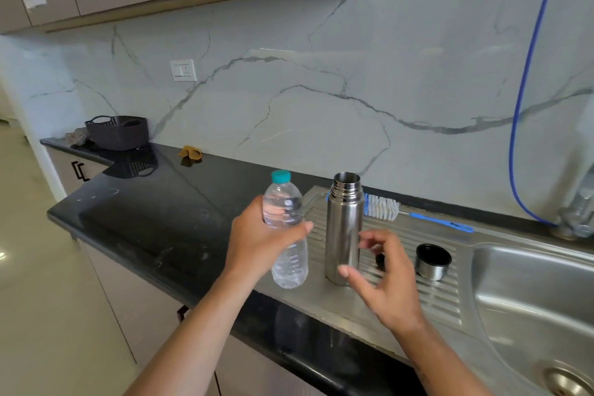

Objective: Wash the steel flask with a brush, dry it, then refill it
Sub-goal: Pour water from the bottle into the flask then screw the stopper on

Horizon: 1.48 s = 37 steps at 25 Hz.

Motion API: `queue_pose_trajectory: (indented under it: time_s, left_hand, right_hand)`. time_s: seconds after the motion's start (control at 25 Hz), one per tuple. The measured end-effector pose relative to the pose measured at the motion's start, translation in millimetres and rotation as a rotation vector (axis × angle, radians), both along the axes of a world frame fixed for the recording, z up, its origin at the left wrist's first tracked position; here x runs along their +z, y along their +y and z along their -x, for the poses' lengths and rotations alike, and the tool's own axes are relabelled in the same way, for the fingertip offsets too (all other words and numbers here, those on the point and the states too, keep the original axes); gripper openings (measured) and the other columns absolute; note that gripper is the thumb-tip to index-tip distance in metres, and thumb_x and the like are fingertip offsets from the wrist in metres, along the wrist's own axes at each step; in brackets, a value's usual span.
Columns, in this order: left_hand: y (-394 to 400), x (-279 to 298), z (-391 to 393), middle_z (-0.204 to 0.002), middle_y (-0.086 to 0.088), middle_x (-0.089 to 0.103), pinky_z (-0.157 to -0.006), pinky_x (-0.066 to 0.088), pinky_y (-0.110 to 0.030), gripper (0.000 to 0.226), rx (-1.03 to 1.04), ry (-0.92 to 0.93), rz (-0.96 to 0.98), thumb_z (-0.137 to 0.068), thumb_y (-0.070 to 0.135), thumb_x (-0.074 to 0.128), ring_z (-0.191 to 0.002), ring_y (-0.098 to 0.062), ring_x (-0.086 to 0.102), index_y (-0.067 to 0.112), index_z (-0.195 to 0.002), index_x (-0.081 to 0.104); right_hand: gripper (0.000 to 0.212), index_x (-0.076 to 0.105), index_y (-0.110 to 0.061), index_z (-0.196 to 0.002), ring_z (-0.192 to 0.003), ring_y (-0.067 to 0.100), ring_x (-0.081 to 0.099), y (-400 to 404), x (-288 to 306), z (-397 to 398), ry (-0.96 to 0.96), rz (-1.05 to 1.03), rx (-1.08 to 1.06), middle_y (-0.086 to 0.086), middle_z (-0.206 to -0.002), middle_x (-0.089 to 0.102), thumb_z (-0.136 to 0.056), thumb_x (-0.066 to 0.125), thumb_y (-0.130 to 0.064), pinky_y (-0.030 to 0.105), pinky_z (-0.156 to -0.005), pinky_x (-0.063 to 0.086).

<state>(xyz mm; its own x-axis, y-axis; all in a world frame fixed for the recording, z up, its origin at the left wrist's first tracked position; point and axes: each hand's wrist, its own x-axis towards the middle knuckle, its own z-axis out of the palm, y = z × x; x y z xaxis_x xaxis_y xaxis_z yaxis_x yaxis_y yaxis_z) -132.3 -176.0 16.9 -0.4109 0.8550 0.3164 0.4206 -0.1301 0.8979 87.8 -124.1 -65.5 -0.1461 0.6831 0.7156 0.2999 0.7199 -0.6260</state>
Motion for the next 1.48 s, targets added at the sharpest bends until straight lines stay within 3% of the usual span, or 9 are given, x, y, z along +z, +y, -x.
queue_pose_trajectory:
  time_s: [0.16,0.36,0.52,0.64,0.72,1.04,1.2,1.36,1.48]
  left_hand:
    - [-21,10,-56,-0.089,0.016,0.077,-0.076,0.062,-0.030,0.043,-0.227,0.040,-0.016,-0.065,0.035,0.096,-0.081,0.001,0.074,0.030,-0.100,0.072]
    - [-1,8,-106,-0.088,0.019,0.077,-0.078,0.062,-0.030,0.050,-0.310,0.113,-0.011,-0.060,0.043,0.097,-0.080,0.004,0.072,0.032,-0.101,0.070]
    - [15,21,-122,-0.105,0.019,0.072,-0.087,0.053,-0.021,0.051,-0.395,0.110,-0.064,-0.076,0.059,0.081,-0.096,0.010,0.066,0.035,-0.117,0.063]
    - [29,39,-121,-0.113,0.018,0.073,-0.102,0.046,-0.025,0.040,-0.471,0.087,-0.139,-0.100,0.054,0.050,-0.111,0.009,0.062,0.028,-0.126,0.064]
    - [36,39,-119,-0.112,0.015,0.076,-0.107,0.044,-0.029,0.038,-0.553,0.062,-0.161,-0.104,0.047,0.047,-0.117,0.001,0.064,0.023,-0.127,0.066]
    - [49,43,-118,-0.105,-0.006,0.080,-0.103,0.053,-0.038,0.007,-0.639,-0.142,-0.101,-0.096,0.016,0.069,-0.107,-0.020,0.073,0.016,-0.100,0.074]
    - [44,48,-135,-0.084,-0.003,0.080,-0.082,0.059,-0.036,0.035,-0.469,-0.208,-0.134,-0.069,0.026,0.094,-0.081,-0.017,0.077,0.009,-0.091,0.073]
    - [51,47,-143,-0.059,0.009,0.059,-0.052,0.041,-0.023,0.050,-0.218,0.039,-0.212,-0.067,0.049,0.093,-0.051,-0.003,0.049,0.020,-0.072,0.053]
    - [52,45,-145,-0.083,0.013,0.062,-0.063,0.040,-0.011,0.025,-0.378,0.274,-0.204,-0.096,0.047,0.067,-0.068,0.003,0.057,0.025,-0.095,0.055]
  right_hand:
    - [0.087,0.049,-0.027,-0.141,-0.125,0.010,0.060,-16,-5,-10,-0.142,0.208,0.275,-0.016,-0.135,0.061,-0.072,0.077,-0.071,0.029,-0.101,0.048]
    - [0.045,0.067,-0.012,-0.121,-0.105,0.020,0.073,-11,-2,-27,0.068,0.388,0.327,0.004,-0.111,0.077,-0.081,0.086,-0.021,0.041,-0.094,0.057]
    - [0.039,0.064,-0.006,-0.114,-0.087,0.017,0.072,-8,-1,-36,0.123,0.394,0.263,0.013,-0.099,0.075,-0.080,0.077,0.009,0.028,-0.077,0.056]
    - [0.049,0.061,-0.005,-0.121,-0.092,0.016,0.071,-3,-2,-38,0.202,0.388,0.282,0.014,-0.106,0.074,-0.076,0.079,0.004,0.026,-0.081,0.056]
    - [0.054,0.061,-0.004,-0.123,-0.094,0.016,0.071,-1,-2,-39,0.274,0.387,0.313,0.014,-0.109,0.073,-0.073,0.082,-0.004,0.026,-0.084,0.056]
    - [0.045,0.065,-0.014,-0.107,-0.080,0.021,0.074,8,-8,-37,0.314,0.311,0.078,0.006,-0.090,0.076,-0.071,0.092,-0.013,0.041,-0.075,0.061]
    - [0.043,0.063,-0.020,-0.100,-0.077,0.017,0.073,10,-8,-39,0.293,0.218,-0.083,-0.003,-0.085,0.075,-0.069,0.092,-0.028,0.041,-0.071,0.059]
    - [0.045,0.063,-0.022,-0.102,-0.079,0.015,0.073,10,-9,-40,0.249,0.184,-0.118,-0.006,-0.086,0.074,-0.068,0.091,-0.034,0.044,-0.070,0.059]
    - [0.046,0.062,-0.022,-0.102,-0.079,0.014,0.073,9,-11,-40,0.224,0.181,-0.125,-0.007,-0.087,0.075,-0.069,0.089,-0.040,0.045,-0.070,0.059]
